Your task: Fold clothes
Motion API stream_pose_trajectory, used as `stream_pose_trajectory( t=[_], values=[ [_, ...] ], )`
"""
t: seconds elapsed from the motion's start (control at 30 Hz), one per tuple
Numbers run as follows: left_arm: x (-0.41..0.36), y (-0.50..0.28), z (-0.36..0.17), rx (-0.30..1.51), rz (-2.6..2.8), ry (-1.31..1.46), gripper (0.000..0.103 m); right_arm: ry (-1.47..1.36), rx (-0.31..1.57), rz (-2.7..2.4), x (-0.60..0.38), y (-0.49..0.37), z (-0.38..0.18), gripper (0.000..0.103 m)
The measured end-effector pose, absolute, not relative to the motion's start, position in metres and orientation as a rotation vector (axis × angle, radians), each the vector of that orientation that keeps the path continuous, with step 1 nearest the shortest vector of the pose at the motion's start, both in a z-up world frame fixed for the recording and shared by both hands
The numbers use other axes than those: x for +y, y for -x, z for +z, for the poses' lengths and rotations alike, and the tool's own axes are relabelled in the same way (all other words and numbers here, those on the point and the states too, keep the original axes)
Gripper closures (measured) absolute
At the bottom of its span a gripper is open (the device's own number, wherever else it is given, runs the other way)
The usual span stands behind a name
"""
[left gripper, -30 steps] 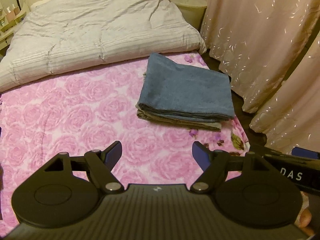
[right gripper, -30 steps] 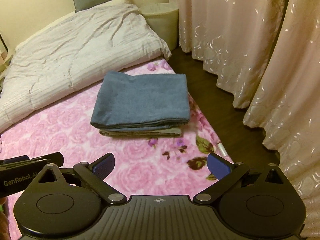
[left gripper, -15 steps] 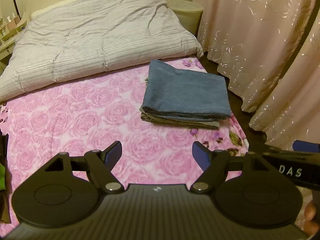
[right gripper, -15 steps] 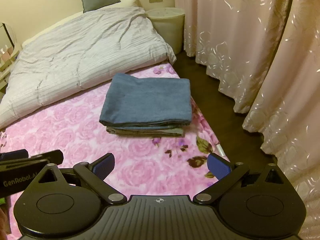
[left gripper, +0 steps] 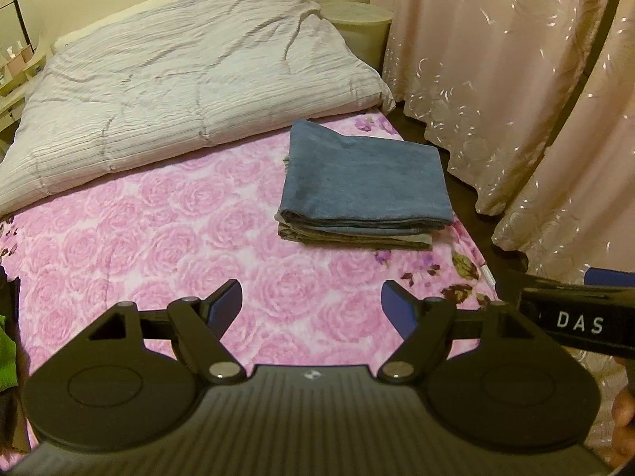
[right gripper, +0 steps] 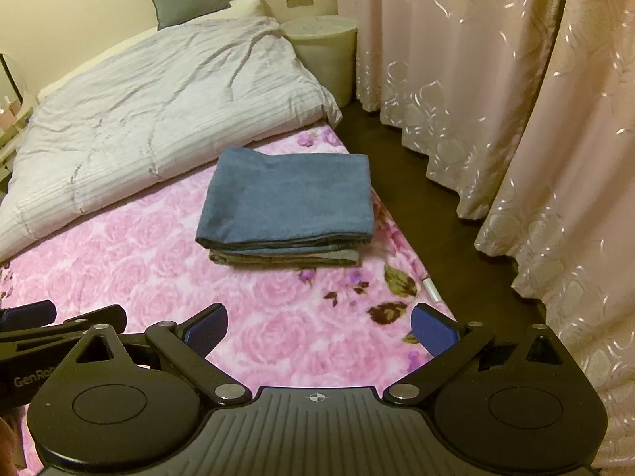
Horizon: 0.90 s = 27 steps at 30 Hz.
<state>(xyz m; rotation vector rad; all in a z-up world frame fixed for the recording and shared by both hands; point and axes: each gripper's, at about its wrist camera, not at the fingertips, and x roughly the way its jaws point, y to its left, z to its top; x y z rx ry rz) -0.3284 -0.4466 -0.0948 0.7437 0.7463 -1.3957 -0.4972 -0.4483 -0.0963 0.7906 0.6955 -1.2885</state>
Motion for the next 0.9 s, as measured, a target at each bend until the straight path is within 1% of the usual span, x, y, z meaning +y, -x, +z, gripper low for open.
stream_pose_trajectory(
  t=[0.7, 0.9],
  values=[
    [-0.462, 0.329, -0.107, 0.755, -1.39, -0.75, 0.029, -0.793, 0.715, -1.284, -0.466, 0.497, -0.103, 0.002],
    [-0.464, 0.331, -0.106, 0.73, -1.404, -0.749, 0.029, -0.802, 0.716, -1.287, -0.469, 0.501, -0.104, 0.002]
  ],
)
